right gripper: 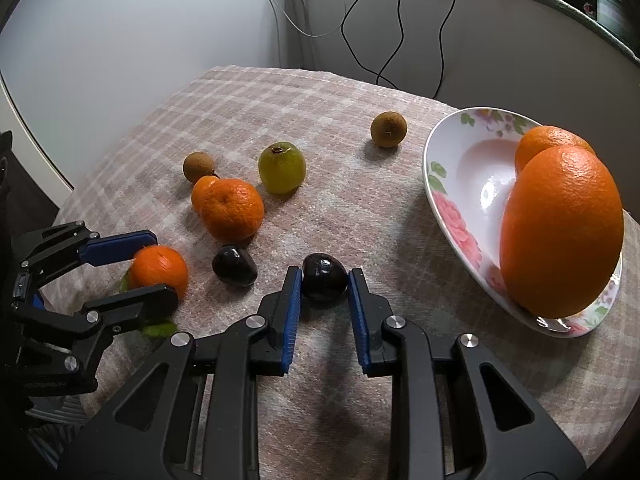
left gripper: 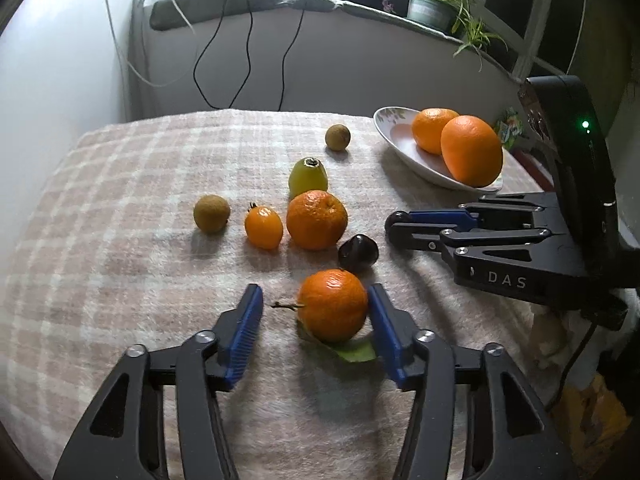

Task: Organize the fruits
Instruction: 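Close the right gripper on a dark plum while the left gripper grasps a leafy mandarin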

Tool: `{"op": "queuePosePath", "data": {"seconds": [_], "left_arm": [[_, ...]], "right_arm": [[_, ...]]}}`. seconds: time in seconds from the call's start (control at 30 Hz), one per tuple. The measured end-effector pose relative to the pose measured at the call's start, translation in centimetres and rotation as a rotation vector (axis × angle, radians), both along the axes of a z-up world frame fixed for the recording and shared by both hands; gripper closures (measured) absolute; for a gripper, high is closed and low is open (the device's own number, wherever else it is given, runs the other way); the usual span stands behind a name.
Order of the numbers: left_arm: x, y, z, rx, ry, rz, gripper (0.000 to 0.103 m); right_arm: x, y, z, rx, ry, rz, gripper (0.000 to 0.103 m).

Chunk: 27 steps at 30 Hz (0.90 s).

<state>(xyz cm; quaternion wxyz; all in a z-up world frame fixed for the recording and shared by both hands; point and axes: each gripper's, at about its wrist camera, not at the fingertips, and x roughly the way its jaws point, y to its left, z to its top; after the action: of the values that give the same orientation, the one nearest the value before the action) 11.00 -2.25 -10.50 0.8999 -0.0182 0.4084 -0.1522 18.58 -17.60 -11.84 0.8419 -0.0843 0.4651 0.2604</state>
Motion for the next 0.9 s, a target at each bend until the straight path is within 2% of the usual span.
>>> {"op": "queuePosePath", "data": {"seconds": [0.07,0.13,0.2,0.37,0.47,0.57,0.7,0.9], "left_arm": [[0.0,0.0,0.3,0.019,-0.01,-0.008,0.047],[-0.1,0.0,0.4,0.018,-0.01,-0.017,0.037],[0.0,0.1,0.2,0.013,0.0,-0.02,0.036],[0.7,0.7,-0.7,-0.069,0.067,-0.018,0.036],[1.1,0.7,-0.6,-0.11,0.074,-0.017,0.037],[1.3,0.5,-0.5,-0.133,0.079,-0.029,0.044],[1.5,0.2,-0.6,-0.147,0.088,-0.035,0.059],[0.9,0.2,-0.4,-0.139,0.083,-0.046,0.066]], "right_arm": [[0.0,0.0,0.0,0.003,0.001,0.0,0.079],[0.0,-0.1,0.0,0.005,0.002,0.001,0.079],[0.0,-0.1,0.0,0.004,0.001,-0.001,0.079],[0.0,-0.2,0.0,0.004,0.0,0.0,0.079],[0.0,-0.2,0.0,0.005,0.0,-0.001,0.079],[0.0,-0.2,0.0,0.004,0.001,0.0,0.079],[0.0,-0.2,0.0,0.004,0.0,-0.001,0.079],[-0.2,-0.4,0.5,0.014,-0.009,-0.002,0.079]]}}
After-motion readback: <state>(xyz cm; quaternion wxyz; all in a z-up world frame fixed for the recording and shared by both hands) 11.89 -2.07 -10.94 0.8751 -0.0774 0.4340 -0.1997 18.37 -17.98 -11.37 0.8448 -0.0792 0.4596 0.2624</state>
